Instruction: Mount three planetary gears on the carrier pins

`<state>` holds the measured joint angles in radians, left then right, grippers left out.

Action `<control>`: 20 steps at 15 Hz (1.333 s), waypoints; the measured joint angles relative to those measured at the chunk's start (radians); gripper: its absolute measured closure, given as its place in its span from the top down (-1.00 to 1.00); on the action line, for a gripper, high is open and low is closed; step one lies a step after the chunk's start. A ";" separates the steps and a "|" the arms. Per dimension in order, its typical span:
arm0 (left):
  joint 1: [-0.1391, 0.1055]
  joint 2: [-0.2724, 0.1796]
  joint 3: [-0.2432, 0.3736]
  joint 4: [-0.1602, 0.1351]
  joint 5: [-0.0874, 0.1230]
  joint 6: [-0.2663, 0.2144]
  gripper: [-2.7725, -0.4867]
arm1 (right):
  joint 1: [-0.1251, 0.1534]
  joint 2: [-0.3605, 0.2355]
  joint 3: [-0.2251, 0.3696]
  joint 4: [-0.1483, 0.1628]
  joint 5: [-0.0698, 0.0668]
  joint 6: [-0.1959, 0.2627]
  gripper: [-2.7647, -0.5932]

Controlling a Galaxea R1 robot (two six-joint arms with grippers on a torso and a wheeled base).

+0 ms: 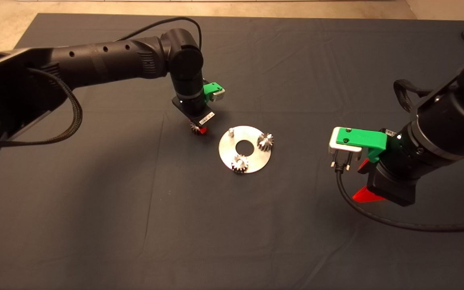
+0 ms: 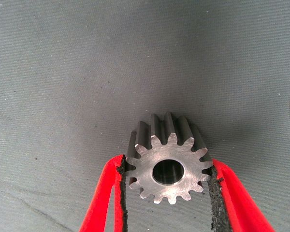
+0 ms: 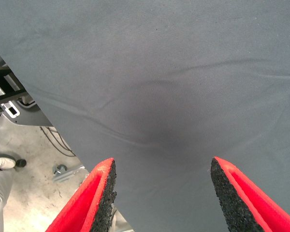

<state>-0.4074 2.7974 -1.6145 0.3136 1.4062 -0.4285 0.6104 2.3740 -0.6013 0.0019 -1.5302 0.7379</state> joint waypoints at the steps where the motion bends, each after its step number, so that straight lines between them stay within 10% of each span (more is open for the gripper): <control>1: 0.000 0.000 0.000 0.000 0.000 0.000 -0.75 | 0.000 0.000 0.000 0.000 0.000 0.000 -0.22; 7: 0.000 0.010 0.003 -0.001 0.012 0.000 -0.84 | 0.005 0.000 0.000 0.000 0.000 0.000 -0.22; 12: -0.025 0.077 0.014 -0.004 0.103 0.000 -0.85 | 0.005 -0.006 0.000 0.000 0.000 0.000 -0.22; 20: -0.074 0.084 0.019 -0.004 0.116 -0.001 -0.86 | 0.005 -0.033 0.000 0.003 0.001 -0.008 -0.22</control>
<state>-0.4811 2.8813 -1.5951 0.3094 1.5221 -0.4292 0.6151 2.3409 -0.6015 0.0047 -1.5294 0.7298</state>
